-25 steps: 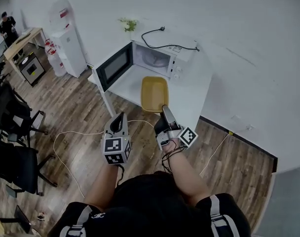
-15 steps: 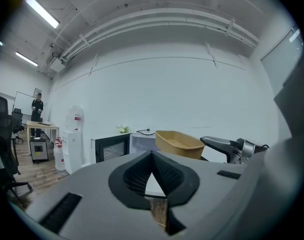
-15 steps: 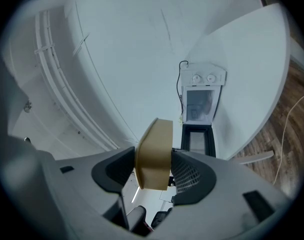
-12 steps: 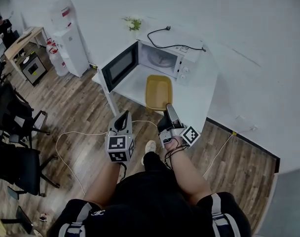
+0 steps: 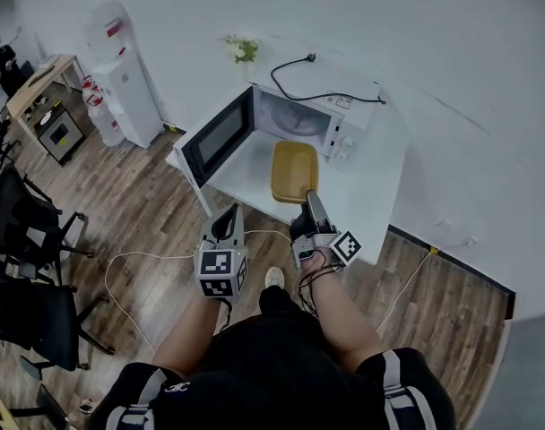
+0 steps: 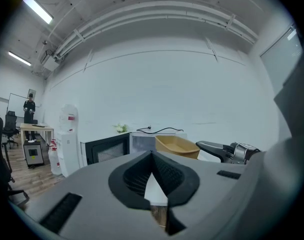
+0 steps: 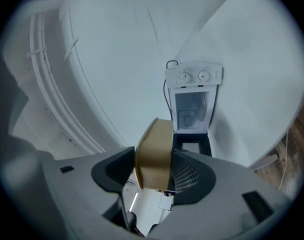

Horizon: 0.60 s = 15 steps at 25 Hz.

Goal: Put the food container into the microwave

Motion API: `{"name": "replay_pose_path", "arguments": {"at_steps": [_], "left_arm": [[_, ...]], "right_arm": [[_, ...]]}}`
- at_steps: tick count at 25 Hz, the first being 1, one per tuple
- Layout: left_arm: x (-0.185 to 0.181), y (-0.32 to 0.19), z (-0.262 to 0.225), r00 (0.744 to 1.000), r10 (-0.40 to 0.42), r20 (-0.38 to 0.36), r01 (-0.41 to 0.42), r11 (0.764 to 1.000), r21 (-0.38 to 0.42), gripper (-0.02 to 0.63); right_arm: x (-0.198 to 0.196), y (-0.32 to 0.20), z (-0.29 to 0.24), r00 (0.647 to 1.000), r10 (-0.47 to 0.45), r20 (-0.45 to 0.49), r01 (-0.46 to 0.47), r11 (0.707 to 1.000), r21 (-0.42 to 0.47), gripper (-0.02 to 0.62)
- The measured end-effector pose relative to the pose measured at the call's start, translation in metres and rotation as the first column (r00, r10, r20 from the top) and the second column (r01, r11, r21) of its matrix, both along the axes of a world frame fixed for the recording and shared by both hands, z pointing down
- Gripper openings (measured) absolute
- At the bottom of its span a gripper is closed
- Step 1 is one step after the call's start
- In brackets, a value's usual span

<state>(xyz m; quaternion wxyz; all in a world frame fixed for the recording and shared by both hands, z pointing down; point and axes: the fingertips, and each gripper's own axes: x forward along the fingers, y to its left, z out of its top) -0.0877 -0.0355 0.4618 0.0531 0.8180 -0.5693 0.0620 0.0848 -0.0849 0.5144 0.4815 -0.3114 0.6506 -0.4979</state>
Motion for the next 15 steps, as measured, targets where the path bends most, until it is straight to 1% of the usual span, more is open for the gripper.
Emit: {"name": "replay_pose_path", "arguments": {"at_steps": [5,11,15], "left_arm": [[0.007,-0.065,0.006,1.000,0.018,0.012,-0.018,1.000,-0.011,0.012],[0.016,-0.146,0.012,0.999,0.039,0.030,-0.038,0.999,-0.039,0.012],[0.023,-0.199,0.018,0.998,0.051,0.038,-0.049,0.997,-0.062,0.012]], "right_arm": [[0.013,-0.066,0.016,0.999,0.035,0.002,-0.035,0.999,-0.020,0.238],[0.028,-0.145,0.044,0.997,0.071,0.012,-0.070,0.993,-0.096,0.238],[0.036,-0.195,0.062,0.996,0.093,0.004,-0.092,0.988,-0.126,0.238]]}}
